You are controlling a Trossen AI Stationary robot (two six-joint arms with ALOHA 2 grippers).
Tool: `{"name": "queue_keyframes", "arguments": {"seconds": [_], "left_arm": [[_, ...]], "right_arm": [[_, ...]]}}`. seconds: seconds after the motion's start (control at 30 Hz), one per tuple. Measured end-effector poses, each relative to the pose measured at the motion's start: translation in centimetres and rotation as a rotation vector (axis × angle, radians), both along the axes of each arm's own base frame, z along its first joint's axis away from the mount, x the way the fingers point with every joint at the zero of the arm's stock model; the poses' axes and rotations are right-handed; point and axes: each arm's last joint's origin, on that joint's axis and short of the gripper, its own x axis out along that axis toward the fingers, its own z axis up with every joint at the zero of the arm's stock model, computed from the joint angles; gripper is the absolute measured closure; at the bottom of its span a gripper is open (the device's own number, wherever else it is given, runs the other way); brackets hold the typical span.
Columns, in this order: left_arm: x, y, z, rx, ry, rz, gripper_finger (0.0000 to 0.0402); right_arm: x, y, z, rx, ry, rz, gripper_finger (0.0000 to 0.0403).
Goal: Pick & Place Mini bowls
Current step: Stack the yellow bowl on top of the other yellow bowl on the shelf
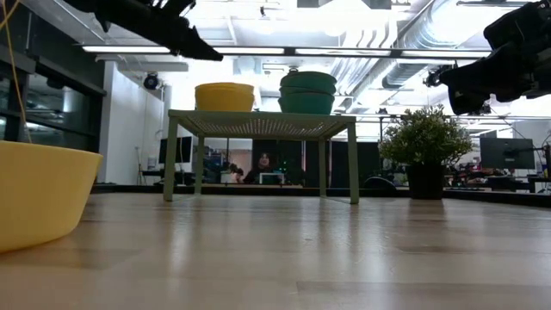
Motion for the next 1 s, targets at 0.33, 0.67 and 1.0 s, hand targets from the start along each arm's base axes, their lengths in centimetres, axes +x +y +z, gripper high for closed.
{"name": "queue_keyframes", "arguments": {"seconds": [0.33,0.67,1.0], "left_arm": [[0.4,-0.2,-0.8,-0.327,-0.053,-0.074,0.0300],[0.7,-4.6,-0.9,-0.449,0.022,-0.205,0.0300],[-0.3,-10.1,-2.1,-0.556,0.223,-0.149,0.0300]], "right_arm": [[0.0,0.0,0.0,0.000,0.000,0.000,0.0402],[0.0,0.0,0.0,0.000,0.000,0.000,0.0402],[0.0,0.0,0.0,0.000,0.000,0.001,0.0402]]}}
